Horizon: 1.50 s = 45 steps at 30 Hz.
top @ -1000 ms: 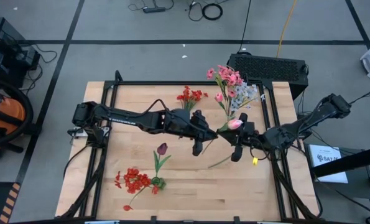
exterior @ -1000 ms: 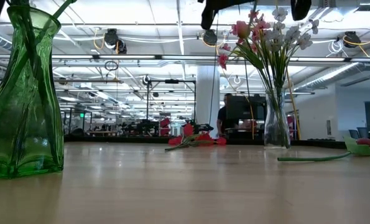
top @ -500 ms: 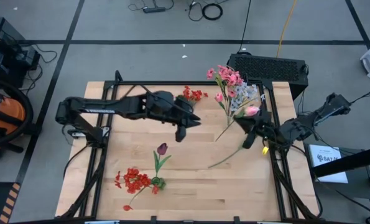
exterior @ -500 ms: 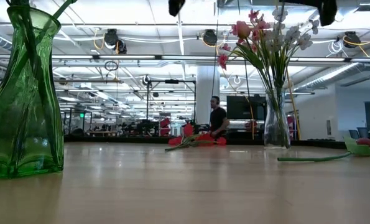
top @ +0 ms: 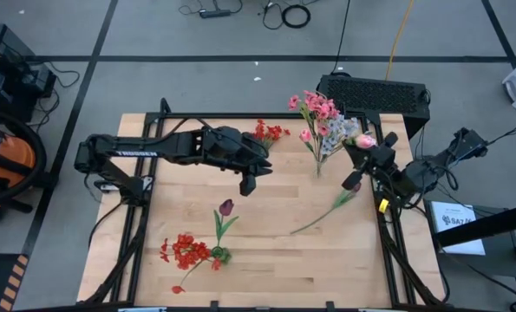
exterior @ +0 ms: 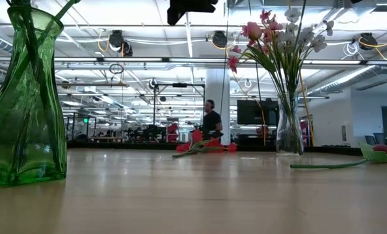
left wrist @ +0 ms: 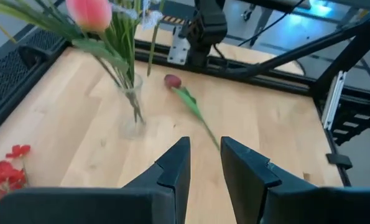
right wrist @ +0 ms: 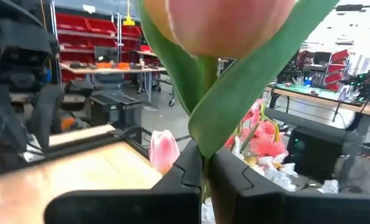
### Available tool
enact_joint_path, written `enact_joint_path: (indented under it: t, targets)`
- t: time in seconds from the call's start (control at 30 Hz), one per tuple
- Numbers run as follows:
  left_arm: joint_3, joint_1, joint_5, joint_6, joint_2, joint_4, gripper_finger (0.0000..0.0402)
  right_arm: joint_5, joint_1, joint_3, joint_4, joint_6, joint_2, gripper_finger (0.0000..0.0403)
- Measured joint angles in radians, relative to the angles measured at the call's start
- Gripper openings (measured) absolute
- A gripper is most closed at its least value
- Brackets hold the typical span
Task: Sort flowers into vase by color
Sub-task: Put the pink flower into the transparent vase
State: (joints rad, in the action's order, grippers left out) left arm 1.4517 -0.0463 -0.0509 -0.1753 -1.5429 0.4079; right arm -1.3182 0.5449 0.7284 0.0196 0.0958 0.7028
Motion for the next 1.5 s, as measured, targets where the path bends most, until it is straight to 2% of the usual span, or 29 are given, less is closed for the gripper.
enact_joint_path:
  t: [0.2, 0.33, 0.47, 0.87, 1.13, 1.37, 1.5]
  targets:
    - [0.000, -0.007, 0.001, 0.006, 0.000, 0.000, 0.0097, -0.017, -0.019, 0.000, -0.059, 0.002, 0.014, 0.0000]
    - [0.000, -0.020, 0.001, 0.007, 0.000, -0.001, 0.0097, -0.010, -0.050, 0.000, -0.159, -0.105, 0.035, 0.0000]
    - [0.000, -0.027, 0.001, 0.008, 0.000, -0.001, 0.0097, 0.050, -0.084, 0.000, -0.251, -0.217, 0.076, 0.0000]
    - [0.000, -0.031, -0.013, 0.024, 0.000, -0.002, 0.0097, 0.099, -0.166, 0.000, -0.294, -0.302, 0.191, 0.0000]
    - [0.000, -0.030, -0.027, 0.024, 0.000, -0.001, 0.0097, 0.126, -0.237, -0.001, -0.509, -0.621, 0.270, 0.0000]
    - [0.000, -0.028, -0.032, 0.024, 0.000, 0.002, 0.0097, 0.264, -0.278, -0.001, -0.533, -0.694, 0.346, 0.0001]
    - [0.000, -0.016, -0.032, 0.023, 0.000, 0.002, 0.0097, 0.275, -0.286, -0.002, -0.534, -0.723, 0.367, 0.0001]
